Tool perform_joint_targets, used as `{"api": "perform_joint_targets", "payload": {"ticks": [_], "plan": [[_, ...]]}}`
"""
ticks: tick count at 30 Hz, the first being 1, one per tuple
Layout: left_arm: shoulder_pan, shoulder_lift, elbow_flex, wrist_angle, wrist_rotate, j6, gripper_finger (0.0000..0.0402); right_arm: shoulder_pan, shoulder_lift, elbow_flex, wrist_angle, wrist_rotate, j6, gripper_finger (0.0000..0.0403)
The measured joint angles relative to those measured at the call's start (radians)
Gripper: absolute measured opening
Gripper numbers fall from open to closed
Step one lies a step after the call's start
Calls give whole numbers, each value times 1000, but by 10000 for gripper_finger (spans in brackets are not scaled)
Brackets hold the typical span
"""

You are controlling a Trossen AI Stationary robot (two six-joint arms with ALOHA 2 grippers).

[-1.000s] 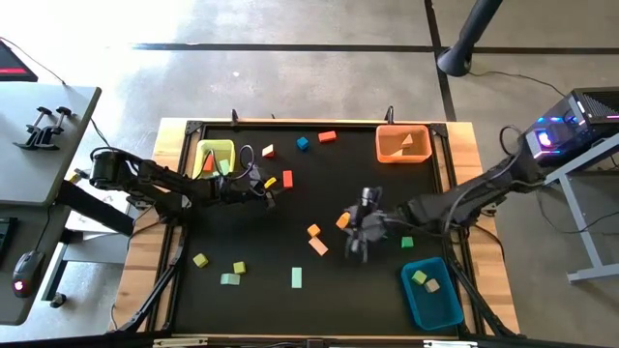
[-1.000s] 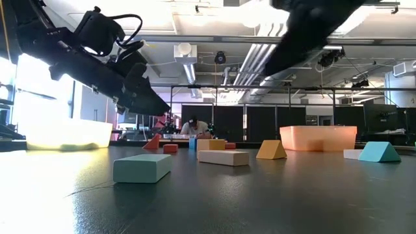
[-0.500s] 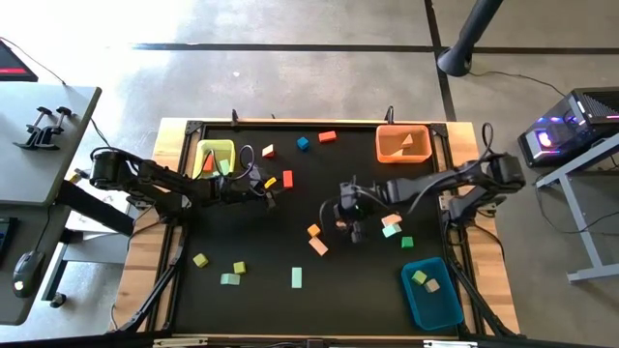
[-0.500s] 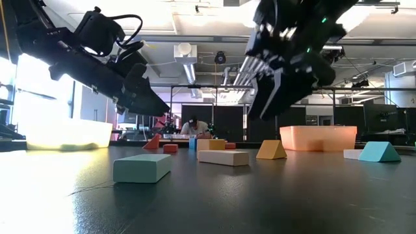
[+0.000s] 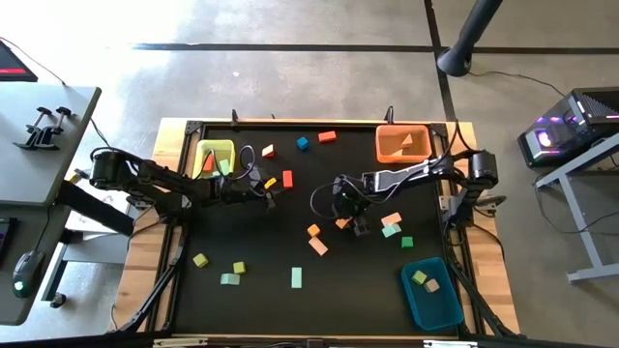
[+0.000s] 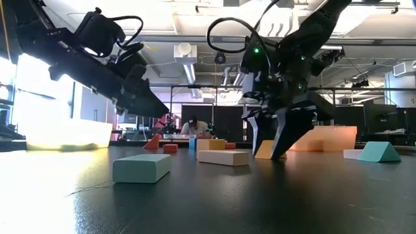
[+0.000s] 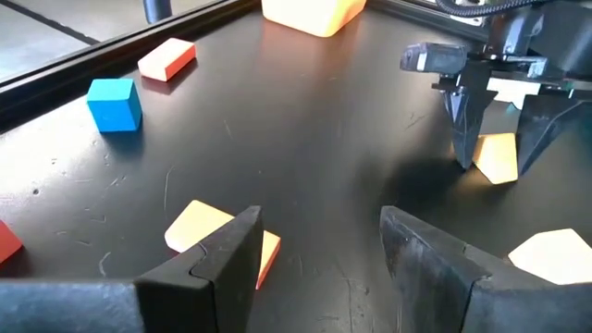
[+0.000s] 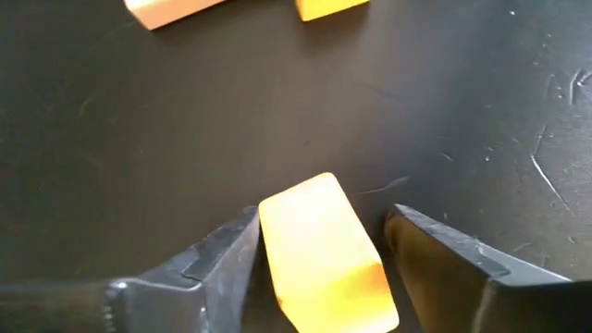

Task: Sort blocks by size
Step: Put the orange triangular block into the orange bin

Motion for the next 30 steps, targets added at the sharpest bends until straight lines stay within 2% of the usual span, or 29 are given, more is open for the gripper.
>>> {"api": "perform_joint_targets", "payload": {"ticks": [3,5,6,12,18,24,27,30], "plan": [[0,0,0,-1,-1,0,207,2,-13,0,-18,38,51,177],[0,0,0,-1,-1,0,207,4,-41,0,-65,91,97,135],[0,0,0,-2,-1,0,207,4,-63,-2,-99,125,122,126],[0,0,0,0,-1,0,207,-76,-283,-5,-266,318,212,129],[1,0,0,0,-1,0,207,-307,-472,-5,-422,580,274,129],[1,0,0,0,-2,6,207,-602,-474,-5,-373,574,342,129],[1,0,0,0,-2,6,207,-696,-436,-5,-341,549,356,134],[1,0,0,0,-2,7,207,-755,-393,-5,-312,506,367,163]]}}
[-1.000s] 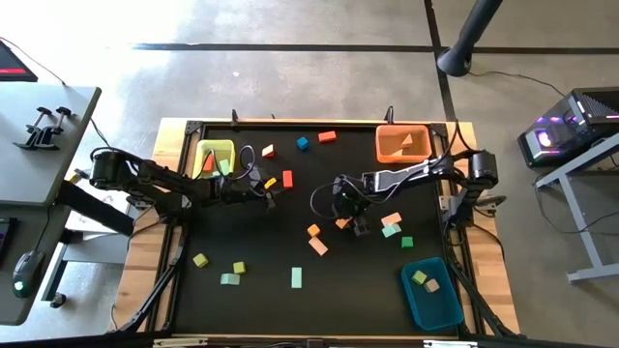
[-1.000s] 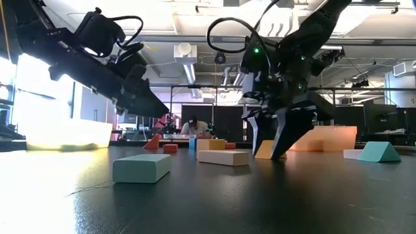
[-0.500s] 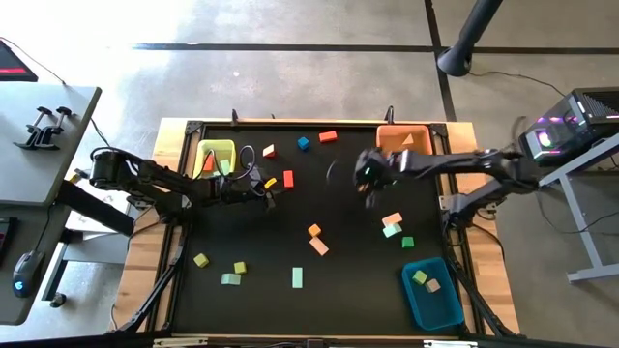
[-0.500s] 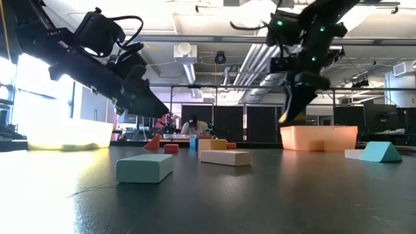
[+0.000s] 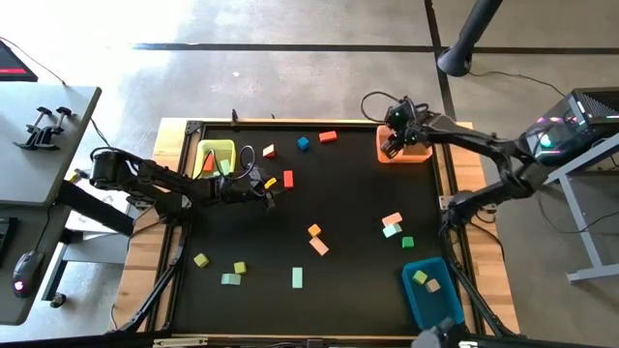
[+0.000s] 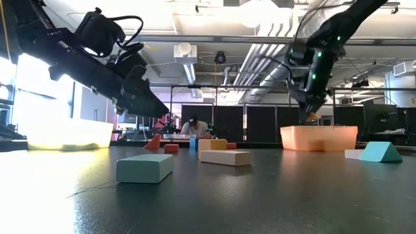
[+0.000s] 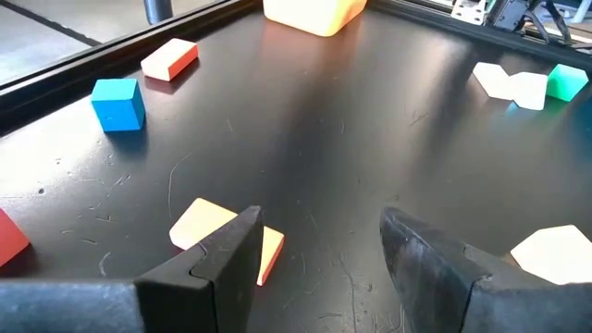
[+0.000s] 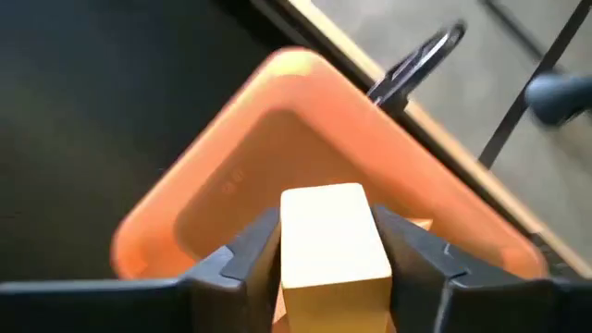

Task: Sort blocks by size
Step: Put the orange triangular block into the orange bin, then put the orange rectangular block into the yellow bin

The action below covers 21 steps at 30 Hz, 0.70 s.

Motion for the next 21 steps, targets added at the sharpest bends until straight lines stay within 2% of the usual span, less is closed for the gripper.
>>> {"api": "perform_joint_targets", "payload": {"ticks": [4,10,16,21], "plan": [[0,0,0,1,0,0,207,-33,57,0,17,-51,-3,196],[0,0,0,0,0,-6,207,-32,84,0,38,-54,-13,203],[0,0,0,0,0,-6,207,14,-16,0,47,-51,34,204],[-1,0,0,1,0,-8,207,143,-112,0,71,-51,111,205]]}}
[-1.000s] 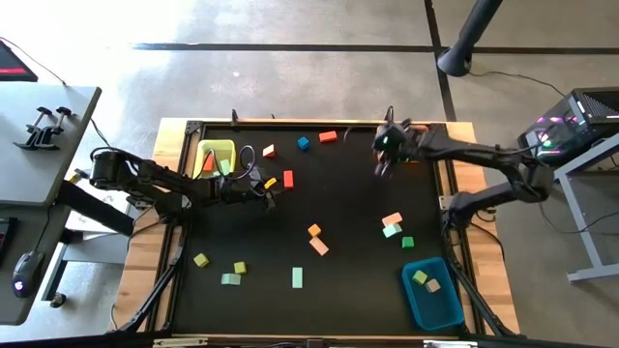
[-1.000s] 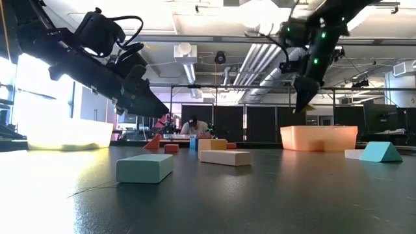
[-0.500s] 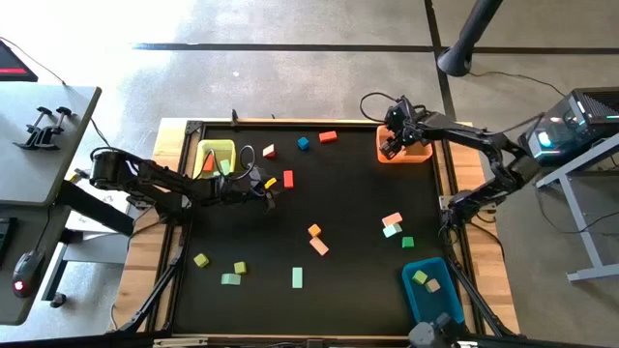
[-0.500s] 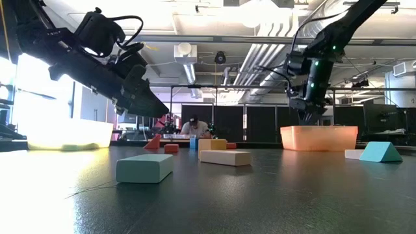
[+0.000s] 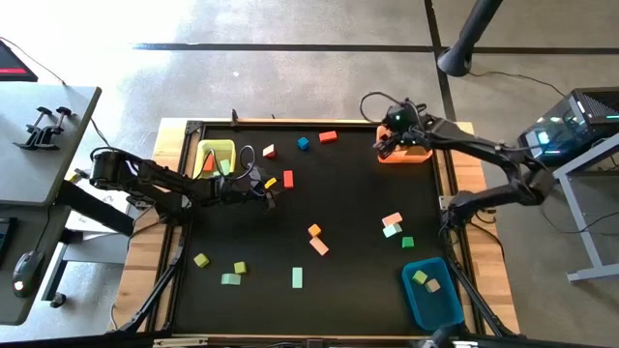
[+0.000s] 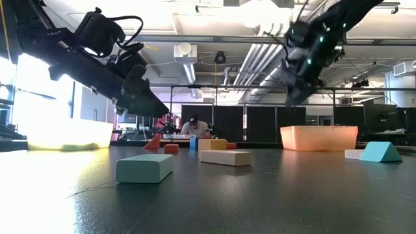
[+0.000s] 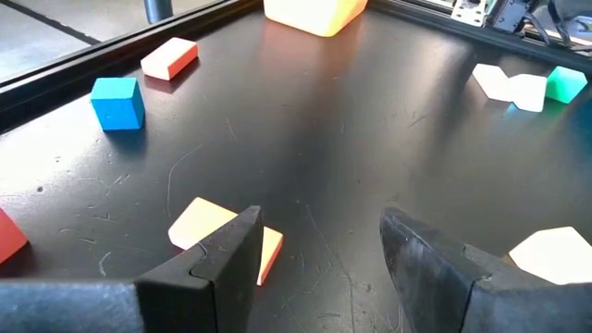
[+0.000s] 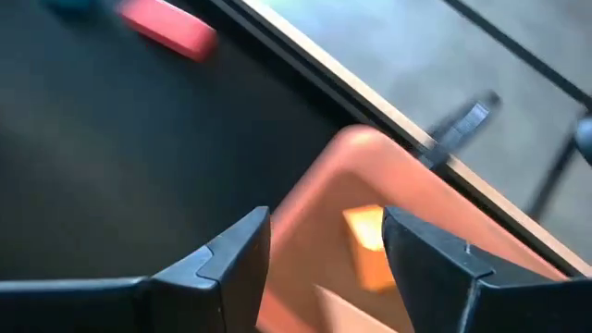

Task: Sort blocks by size
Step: Put the orange rectangular block into the yellow bin

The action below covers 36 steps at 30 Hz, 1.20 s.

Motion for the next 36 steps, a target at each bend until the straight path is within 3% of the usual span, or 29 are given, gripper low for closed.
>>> {"api": "perform_joint_targets", "payload": {"ticks": [8,11,18,29,36], "plan": [[0,0,0,0,0,0,207,355,-1,0,156,73,101,206],[0,0,0,0,0,0,207,488,29,0,228,124,100,206],[0,0,0,23,0,17,207,706,143,0,408,133,110,206],[-20,0,0,22,0,19,207,916,377,0,493,118,281,206],[-20,0,0,22,0,19,207,940,343,0,310,119,396,206]]}}
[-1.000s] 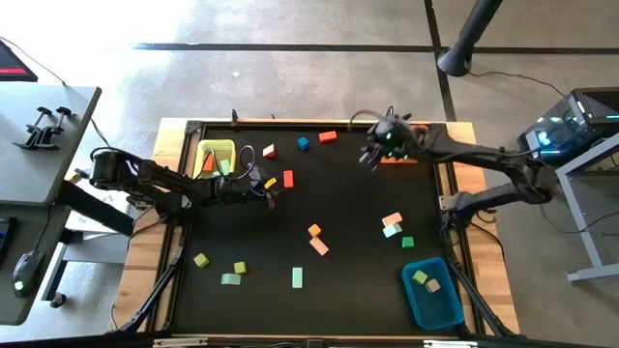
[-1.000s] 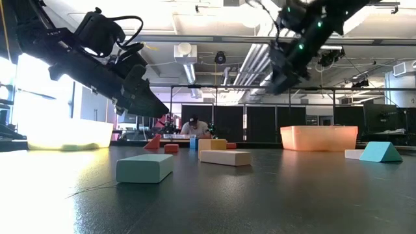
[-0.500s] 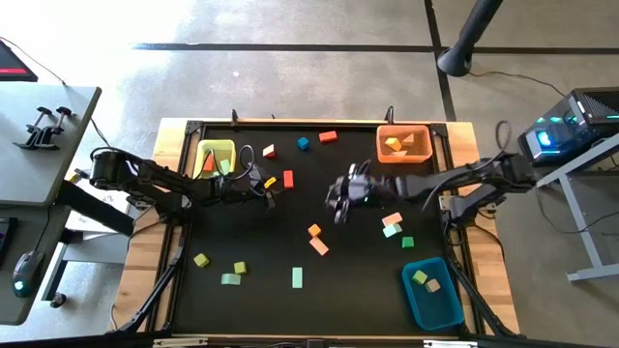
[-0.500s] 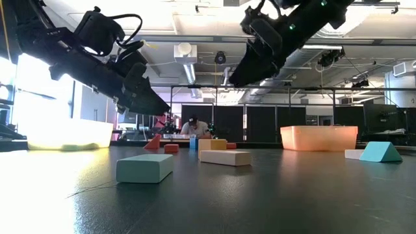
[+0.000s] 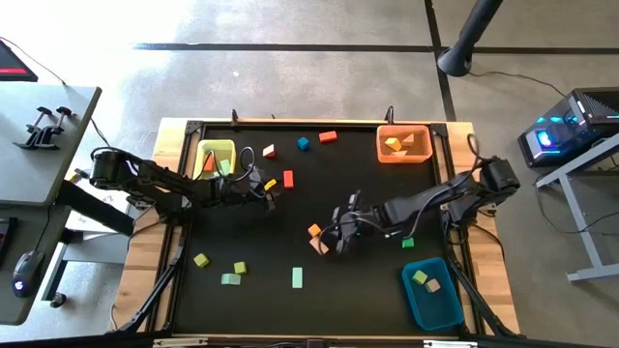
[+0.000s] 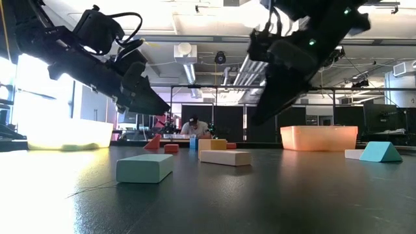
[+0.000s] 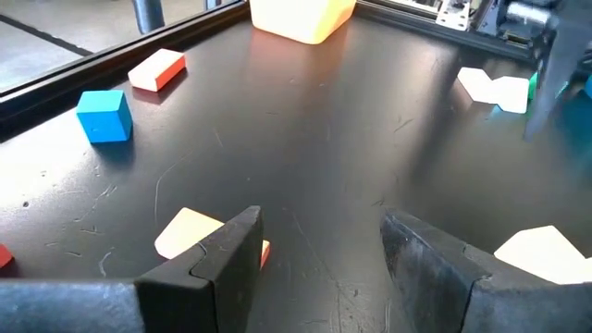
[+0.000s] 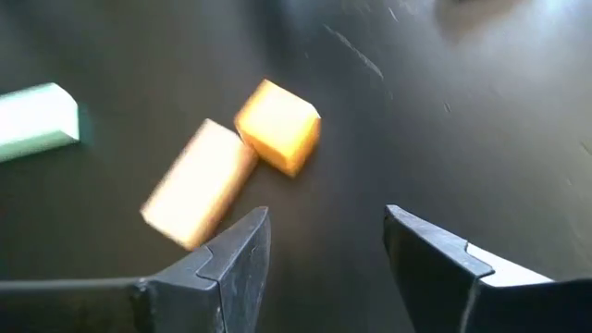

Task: Sort blocks by size
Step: Put the orange rectangular block into the yellow bin

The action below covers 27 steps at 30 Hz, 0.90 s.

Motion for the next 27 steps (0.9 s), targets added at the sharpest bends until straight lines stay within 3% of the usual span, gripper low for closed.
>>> {"api": "perform_joint_targets", "payload": {"ticks": [10,17,27], "plan": [[0,0,0,0,0,-1,207,0,-187,0,-399,-60,223,206],[0,0,0,0,0,-1,207,0,-191,0,-647,-214,283,206],[0,0,0,0,0,-2,207,51,-191,0,-945,-232,318,206]]}}
